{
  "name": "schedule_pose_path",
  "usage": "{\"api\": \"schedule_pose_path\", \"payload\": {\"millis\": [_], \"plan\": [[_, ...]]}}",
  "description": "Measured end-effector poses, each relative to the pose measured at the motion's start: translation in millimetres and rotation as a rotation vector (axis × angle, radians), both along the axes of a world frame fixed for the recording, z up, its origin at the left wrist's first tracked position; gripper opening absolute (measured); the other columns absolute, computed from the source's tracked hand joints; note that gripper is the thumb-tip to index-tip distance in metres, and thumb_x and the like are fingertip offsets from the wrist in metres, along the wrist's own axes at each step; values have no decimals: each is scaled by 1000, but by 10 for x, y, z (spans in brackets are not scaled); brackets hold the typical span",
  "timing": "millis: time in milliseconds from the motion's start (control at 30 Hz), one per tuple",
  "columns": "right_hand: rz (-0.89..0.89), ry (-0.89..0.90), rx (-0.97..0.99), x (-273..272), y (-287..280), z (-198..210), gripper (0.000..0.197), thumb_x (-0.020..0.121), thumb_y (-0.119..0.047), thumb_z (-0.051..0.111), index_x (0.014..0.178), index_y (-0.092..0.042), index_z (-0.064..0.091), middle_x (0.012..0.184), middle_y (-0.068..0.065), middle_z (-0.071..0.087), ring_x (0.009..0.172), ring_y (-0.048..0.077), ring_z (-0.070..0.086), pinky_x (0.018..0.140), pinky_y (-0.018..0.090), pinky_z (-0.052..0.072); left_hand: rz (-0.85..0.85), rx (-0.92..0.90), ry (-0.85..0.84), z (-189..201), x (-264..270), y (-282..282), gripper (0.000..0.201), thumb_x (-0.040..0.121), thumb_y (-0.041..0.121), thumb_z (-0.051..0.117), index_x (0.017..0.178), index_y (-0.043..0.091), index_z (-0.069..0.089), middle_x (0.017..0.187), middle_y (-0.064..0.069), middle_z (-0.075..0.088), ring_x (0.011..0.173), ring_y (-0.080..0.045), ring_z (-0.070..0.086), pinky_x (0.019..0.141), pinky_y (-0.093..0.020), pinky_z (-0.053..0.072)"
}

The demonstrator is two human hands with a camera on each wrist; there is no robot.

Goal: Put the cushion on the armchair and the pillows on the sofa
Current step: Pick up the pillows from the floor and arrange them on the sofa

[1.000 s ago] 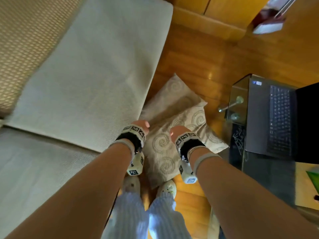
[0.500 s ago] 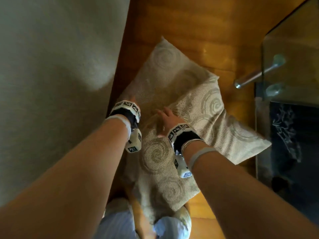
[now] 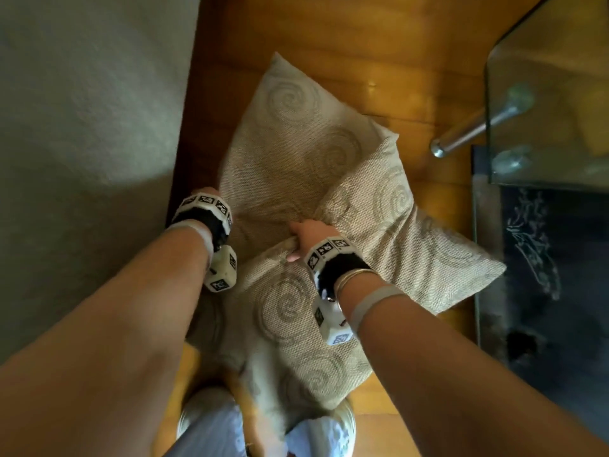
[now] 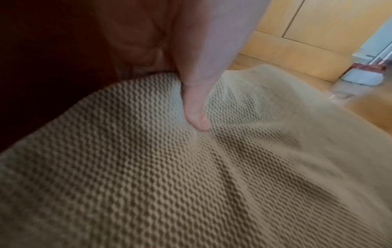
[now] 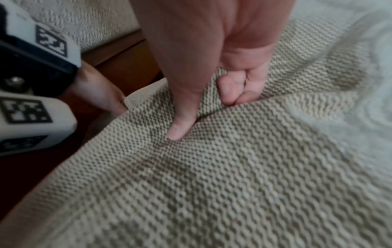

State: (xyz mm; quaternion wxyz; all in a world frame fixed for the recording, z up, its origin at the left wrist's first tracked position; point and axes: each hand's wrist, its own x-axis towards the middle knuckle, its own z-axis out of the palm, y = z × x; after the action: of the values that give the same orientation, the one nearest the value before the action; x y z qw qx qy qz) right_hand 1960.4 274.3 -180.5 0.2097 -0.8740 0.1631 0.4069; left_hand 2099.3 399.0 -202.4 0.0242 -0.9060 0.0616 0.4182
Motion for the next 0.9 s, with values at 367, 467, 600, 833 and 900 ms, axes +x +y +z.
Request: {"api": "schedule_pose_path", "payload": {"millis": [367,467,600,833,900], "plan": [[-254,21,-54,-299,65,1799,24,94,-15,52,114,-15,66,119,10,65,111,28,59,98,33,45,-239,-360,109,2202,-337,-583,36,100,20,43,130,1,50,137,-16,52,124,-29,52,102,-32,42],[-308,10,-69,-280,6,2536,28,94,-16,50,119,-19,65,123,11,64,113,31,59,100,34,45,-251,-394,6,3035,-217,-550,37,97,26,47,127,6,52,131,-17,56,119,-33,56,101,-40,46],[-246,-32,-90,-56,-34,3679,27,93,-11,50,114,-15,66,110,13,64,98,28,59,94,33,47,-225,-409,-75,4256,16,-307,44,97,31,45,134,7,46,131,-17,57,117,-33,58,96,-38,47],[46,-204,-100,855,574,5598,21,86,-4,51,87,-21,64,99,3,58,94,23,59,82,27,48,-136,-313,-294,6098,539,859,38,98,24,43,127,1,51,126,-17,59,115,-32,58,98,-38,46],[175,-238,-95,1115,895,5958,23,89,-6,50,99,-17,67,108,5,62,101,25,59,86,28,47,-90,-251,-345,6465,628,1369,38,98,23,43,128,1,51,124,-16,61,114,-32,59,97,-38,47]]}}
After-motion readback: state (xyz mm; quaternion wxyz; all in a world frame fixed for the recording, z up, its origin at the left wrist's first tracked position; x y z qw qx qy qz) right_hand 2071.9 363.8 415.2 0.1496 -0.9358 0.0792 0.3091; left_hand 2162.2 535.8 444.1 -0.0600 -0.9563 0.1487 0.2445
